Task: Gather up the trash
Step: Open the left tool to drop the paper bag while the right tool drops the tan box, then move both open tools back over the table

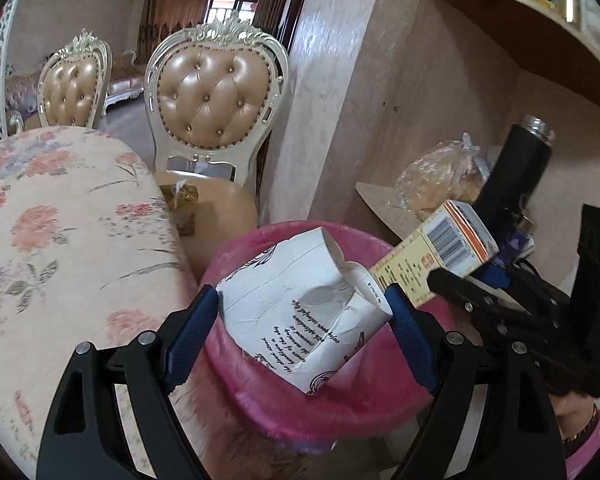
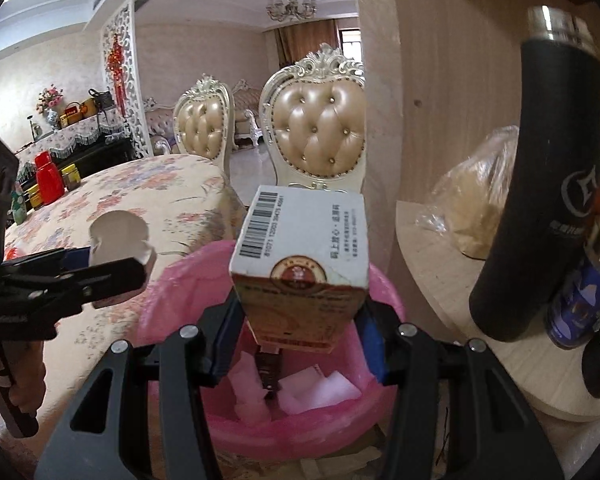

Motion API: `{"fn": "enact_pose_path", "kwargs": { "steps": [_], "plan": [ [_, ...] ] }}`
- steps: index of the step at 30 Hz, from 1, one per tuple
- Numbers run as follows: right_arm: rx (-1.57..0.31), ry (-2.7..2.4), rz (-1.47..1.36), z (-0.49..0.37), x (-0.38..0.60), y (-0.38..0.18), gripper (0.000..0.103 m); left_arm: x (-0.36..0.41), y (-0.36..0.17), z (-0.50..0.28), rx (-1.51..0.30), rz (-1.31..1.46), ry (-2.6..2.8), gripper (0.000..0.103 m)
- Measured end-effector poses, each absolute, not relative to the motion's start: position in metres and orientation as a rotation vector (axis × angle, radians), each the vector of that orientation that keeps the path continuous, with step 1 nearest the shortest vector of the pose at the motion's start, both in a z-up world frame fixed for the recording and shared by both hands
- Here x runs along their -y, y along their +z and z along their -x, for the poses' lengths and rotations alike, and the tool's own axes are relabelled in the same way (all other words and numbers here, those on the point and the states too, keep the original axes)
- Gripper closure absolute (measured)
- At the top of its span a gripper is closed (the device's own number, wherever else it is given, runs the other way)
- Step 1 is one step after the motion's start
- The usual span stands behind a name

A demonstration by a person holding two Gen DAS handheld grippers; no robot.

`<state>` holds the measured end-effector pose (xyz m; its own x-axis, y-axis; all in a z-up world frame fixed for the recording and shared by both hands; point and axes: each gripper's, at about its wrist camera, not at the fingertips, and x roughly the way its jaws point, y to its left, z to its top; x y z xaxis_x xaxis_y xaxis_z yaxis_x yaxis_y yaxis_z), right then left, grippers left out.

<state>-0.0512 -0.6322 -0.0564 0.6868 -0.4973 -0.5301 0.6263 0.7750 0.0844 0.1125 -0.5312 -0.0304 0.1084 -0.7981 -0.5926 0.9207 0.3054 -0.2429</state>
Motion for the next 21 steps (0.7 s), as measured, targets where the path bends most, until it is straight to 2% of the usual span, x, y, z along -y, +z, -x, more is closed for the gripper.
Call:
{"fn": "enact_pose_path", "kwargs": {
  "steps": [6,8,9,10,11,12,21],
  "plan": [
    [-0.515,-0.636,-0.289,0.048,0.642,-0.061,0.052,0.564,-0.038,-0.116,-0.765,-0.217,-1.282,0.023],
    [-0.513,-0.631,-0.296,0.048,0.644,-0.063,0.047,0.57,-0.04,-0.119,-0.781,-0.229,-1.269,0.022],
    [-0.509,-0.636,-0.303,0.049,0.645,-0.063,0.041,0.573,-0.04,-0.121,-0.785,-0.234,-1.261,0.022],
    [-0.502,-0.642,-0.309,0.051,0.646,-0.063,0.04,0.573,-0.041,-0.122,-0.792,-0.237,-1.253,0.021],
    [-0.496,-0.645,-0.316,0.054,0.645,-0.063,0.04,0.57,-0.041,-0.124,-0.797,-0.232,-1.248,0.017],
    [-0.494,-0.648,-0.316,0.056,0.644,-0.061,0.039,0.566,-0.04,-0.127,-0.798,-0.219,-1.243,0.009],
    [-0.483,-0.653,-0.329,0.065,0.621,-0.052,0.037,0.496,-0.028,-0.138,-0.733,-0.169,-1.151,0.009]
  ]
}}
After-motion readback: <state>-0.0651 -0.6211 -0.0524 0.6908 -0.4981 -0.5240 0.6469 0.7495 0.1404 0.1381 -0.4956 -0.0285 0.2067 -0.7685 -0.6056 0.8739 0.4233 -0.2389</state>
